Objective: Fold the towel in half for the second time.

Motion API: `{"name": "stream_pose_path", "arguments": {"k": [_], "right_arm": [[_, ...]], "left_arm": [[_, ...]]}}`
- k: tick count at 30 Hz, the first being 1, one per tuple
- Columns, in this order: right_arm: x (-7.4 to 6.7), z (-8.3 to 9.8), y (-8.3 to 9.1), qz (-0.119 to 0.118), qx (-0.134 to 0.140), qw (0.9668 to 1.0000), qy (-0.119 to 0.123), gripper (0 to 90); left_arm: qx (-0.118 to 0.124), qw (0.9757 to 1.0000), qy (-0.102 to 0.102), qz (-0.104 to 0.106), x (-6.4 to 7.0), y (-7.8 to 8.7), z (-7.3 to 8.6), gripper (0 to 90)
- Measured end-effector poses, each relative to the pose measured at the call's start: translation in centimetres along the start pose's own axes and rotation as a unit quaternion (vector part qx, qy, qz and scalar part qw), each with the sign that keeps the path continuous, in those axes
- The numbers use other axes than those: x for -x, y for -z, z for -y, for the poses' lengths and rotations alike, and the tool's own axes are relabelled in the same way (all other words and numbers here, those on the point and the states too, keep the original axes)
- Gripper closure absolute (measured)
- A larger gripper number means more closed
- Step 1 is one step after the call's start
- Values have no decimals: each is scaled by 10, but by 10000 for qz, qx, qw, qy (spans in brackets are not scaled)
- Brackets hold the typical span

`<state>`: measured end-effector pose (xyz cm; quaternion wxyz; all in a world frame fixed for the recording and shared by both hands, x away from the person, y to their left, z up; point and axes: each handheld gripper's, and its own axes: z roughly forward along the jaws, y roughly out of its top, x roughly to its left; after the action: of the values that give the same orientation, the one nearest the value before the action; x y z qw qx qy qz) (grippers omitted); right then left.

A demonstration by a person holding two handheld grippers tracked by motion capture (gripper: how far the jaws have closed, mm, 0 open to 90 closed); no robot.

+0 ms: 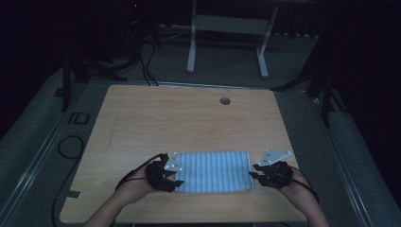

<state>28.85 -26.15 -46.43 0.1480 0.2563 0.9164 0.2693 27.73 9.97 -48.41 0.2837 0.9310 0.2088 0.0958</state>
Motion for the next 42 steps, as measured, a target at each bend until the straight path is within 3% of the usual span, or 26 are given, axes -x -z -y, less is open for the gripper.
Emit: {"name": "stream_pose_path", "arguments": {"k": [5,8,13,18,22,26,36,42], "right_arm": [[5,-14,-33,-161,-190,9997,81,595],[10,-15,-53,-255,-309,9992,82,564],[22,-11,-78,-407,-515,9978,-22,516],[29,-13,-89,-578,-450,9971,-203,501],[32,-21,-98,-708,-387,9965,-220,493],[30,-35,-106,-719,-463,9962,-176,490],[31,-73,-132,-834,-551,9950,32,486],[29,-93,-145,-828,-591,9948,112,485]], "left_arm": [[-229,9997,38,90,-3,-29,-9,450],[-331,9994,34,18,-8,-47,-14,449],[-415,9990,115,95,-18,-62,-18,447],[-399,9986,335,98,-31,-60,-9,404],[-298,9972,688,34,-45,-57,3,386],[-389,9971,655,-83,-54,-51,10,386],[-430,9948,851,-364,-73,-38,31,386],[-571,9935,850,-488,-89,-33,37,386]]}}
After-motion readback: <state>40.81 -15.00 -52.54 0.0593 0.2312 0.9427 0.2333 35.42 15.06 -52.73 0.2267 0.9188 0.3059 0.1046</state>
